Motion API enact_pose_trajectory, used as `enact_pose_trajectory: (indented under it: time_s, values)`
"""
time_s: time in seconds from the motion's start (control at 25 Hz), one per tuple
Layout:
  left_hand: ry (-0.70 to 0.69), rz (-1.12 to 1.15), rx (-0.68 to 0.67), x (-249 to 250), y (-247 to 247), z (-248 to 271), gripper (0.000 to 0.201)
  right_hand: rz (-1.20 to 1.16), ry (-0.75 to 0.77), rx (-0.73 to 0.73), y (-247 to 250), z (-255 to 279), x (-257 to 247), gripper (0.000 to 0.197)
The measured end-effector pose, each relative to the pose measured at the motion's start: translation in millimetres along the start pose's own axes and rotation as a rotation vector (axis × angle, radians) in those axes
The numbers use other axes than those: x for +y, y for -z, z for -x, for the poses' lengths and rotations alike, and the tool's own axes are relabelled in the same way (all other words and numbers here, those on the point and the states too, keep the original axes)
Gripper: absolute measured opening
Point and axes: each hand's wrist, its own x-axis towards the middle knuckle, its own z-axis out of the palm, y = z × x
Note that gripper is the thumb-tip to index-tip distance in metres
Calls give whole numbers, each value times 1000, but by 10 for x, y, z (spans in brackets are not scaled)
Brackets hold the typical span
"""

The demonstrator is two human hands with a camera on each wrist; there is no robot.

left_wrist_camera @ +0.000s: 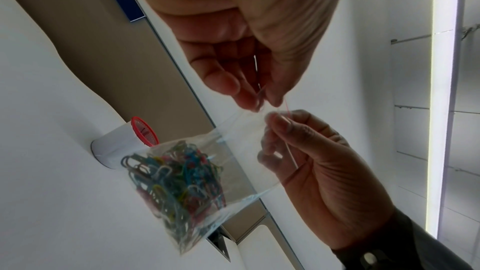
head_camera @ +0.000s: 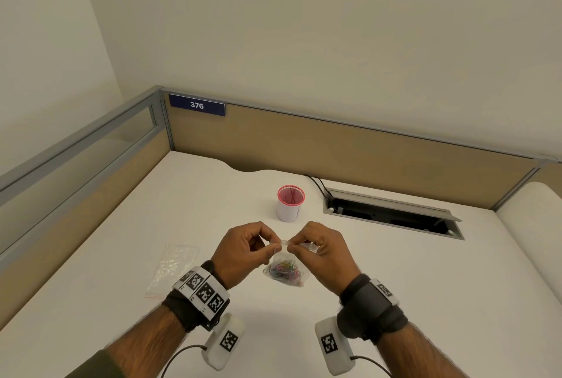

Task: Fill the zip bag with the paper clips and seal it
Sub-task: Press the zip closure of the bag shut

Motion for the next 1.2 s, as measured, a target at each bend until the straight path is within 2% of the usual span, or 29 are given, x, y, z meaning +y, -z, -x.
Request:
enact_pose_trajectory:
  time_s: [0.2, 0.56, 0.92, 1.2]
  values:
    - [10, 28, 16, 4, 22, -14, 8, -22, -9, 11, 23, 4, 6, 4]
    - [-75, -63, 8, 53, -37, -15, 1, 78, 11, -48, -89, -13, -74, 13]
    - [-28, -88, 2, 101, -1, -10, 10, 168, 35, -86, -39, -31, -88, 14]
    - [47, 2, 15, 82, 29, -2, 13, 215, 74, -101, 68, 20, 63, 11]
